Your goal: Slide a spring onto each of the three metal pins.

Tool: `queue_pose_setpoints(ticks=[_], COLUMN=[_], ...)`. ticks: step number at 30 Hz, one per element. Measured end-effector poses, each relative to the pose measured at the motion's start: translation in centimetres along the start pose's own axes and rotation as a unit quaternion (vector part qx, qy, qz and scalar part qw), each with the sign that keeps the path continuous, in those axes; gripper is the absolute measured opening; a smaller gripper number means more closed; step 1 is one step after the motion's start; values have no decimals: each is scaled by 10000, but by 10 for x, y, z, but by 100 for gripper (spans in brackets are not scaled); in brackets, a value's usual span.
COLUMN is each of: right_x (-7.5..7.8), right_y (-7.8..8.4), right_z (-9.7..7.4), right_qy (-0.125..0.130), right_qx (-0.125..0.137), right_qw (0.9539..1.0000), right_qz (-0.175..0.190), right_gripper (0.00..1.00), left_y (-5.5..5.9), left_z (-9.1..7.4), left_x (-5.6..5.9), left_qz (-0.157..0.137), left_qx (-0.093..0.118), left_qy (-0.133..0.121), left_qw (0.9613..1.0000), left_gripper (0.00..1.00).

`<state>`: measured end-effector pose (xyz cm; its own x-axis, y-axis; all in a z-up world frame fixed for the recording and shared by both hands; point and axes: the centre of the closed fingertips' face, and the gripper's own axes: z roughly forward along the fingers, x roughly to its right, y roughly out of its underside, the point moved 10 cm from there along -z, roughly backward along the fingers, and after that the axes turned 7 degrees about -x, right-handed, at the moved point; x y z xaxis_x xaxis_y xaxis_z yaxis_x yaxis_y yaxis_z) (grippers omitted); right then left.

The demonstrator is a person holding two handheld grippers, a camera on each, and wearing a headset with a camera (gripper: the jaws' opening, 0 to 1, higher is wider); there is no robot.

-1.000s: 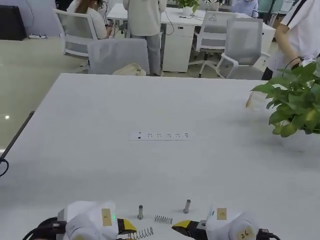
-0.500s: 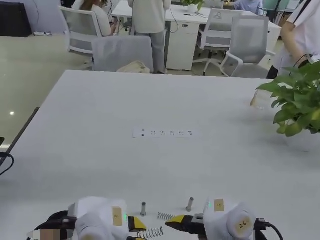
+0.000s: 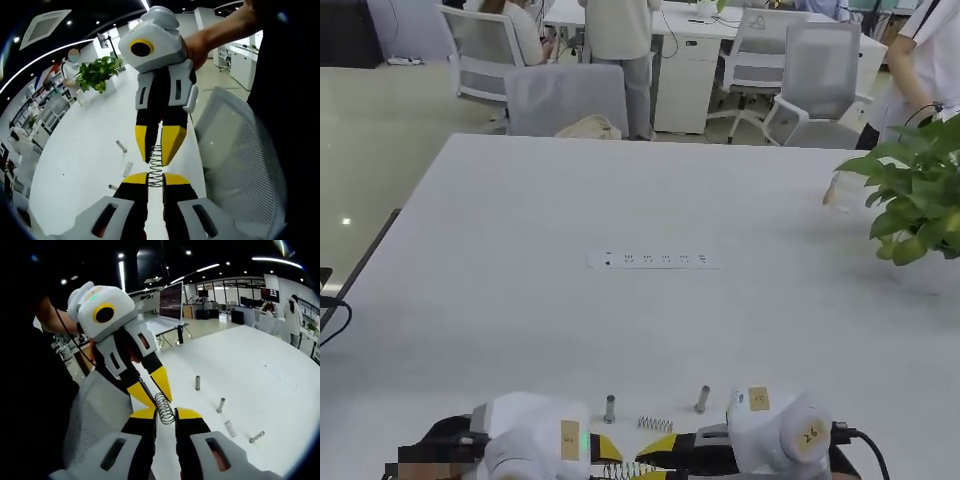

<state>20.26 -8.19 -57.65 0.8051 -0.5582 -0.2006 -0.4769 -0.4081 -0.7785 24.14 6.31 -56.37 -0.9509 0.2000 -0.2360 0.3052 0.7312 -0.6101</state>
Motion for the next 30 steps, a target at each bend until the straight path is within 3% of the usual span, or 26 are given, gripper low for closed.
queue_pose_setpoints(ticks=[7, 17, 30], right_x=[-4, -4, -7], right_y=[0, -2, -10], right_z=[-2, -5, -6], right_qy=[-153, -66, 50], right_qx=[16, -83, -449], right_qw=[9999, 9999, 9979], right_qz=[-25, -97, -457], right_gripper=[9, 8, 8], left_y=[-1, -3, -3], left_z=[2, 4, 13], left_x=[0, 0, 4], left_qz=[109, 110, 27], left_qx=[-25, 9, 27], left_qy=[28, -16, -77], left_qw=[9999, 9999, 10000], left_gripper=[2, 3, 3])
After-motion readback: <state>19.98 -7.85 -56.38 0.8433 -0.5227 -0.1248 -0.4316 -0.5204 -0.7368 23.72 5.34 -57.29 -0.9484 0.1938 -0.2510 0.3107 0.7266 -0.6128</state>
